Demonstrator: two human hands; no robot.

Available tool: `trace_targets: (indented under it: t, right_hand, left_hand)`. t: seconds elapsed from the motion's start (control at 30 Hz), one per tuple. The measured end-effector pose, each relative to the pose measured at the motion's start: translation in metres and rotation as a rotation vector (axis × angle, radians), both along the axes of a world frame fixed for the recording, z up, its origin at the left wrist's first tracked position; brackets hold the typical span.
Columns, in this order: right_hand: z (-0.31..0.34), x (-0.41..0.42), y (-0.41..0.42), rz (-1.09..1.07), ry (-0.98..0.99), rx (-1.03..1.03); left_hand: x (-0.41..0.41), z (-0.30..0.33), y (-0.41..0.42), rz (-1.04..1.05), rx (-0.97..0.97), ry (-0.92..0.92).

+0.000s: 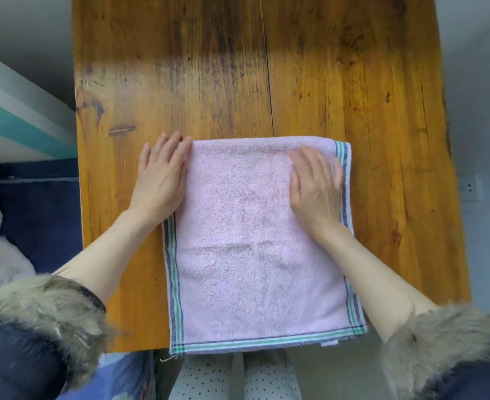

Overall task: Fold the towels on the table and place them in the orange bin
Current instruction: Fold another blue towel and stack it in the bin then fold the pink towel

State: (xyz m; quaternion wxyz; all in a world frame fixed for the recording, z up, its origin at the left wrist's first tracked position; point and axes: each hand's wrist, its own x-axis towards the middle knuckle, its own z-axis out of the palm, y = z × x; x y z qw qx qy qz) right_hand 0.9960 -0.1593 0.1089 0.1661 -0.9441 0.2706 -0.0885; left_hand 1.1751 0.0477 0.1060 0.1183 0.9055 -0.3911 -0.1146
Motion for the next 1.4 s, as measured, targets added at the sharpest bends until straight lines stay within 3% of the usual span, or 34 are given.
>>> trace_targets:
  t: [0.1,0.23,0.4,0.57,0.73,0.9,1.07,1.4]
  right_hand:
    - [0.014,0.003,-0.047,-0.114,-0.034,-0.043]
    - [0.028,0.014,-0.091,-0.099,0.269,0.269]
    - [0.038,0.027,-0.113,-0.051,0.435,0.405]
    - [0.04,0.036,-0.131,-0.045,0.592,0.409]
    - [0.054,0.056,-0.142,-0.146,0.415,0.378]
    - [0.095,0.091,-0.157,-0.194,0.094,0.163]
    - [0.131,0.102,-0.177,-0.141,-0.112,0.025]
    - [0.097,-0.018,-0.134,-0.066,-0.111,0.036]
  left_hand:
    - [0.016,0.005,0.001,0.082,-0.087,-0.027]
    - [0.03,0.009,-0.003,0.082,-0.128,-0.006]
    - [0.039,0.014,-0.011,0.233,-0.004,0.102]
    - [0.05,0.023,-0.017,0.271,0.091,0.166]
    - [0.069,0.035,-0.023,0.283,0.016,0.138]
    - [0.103,0.079,-0.059,0.359,-0.233,0.001]
    - [0.117,0.115,-0.073,0.266,-0.407,-0.119]
    - [0.003,0.097,-0.004,0.158,-0.342,-0.08]
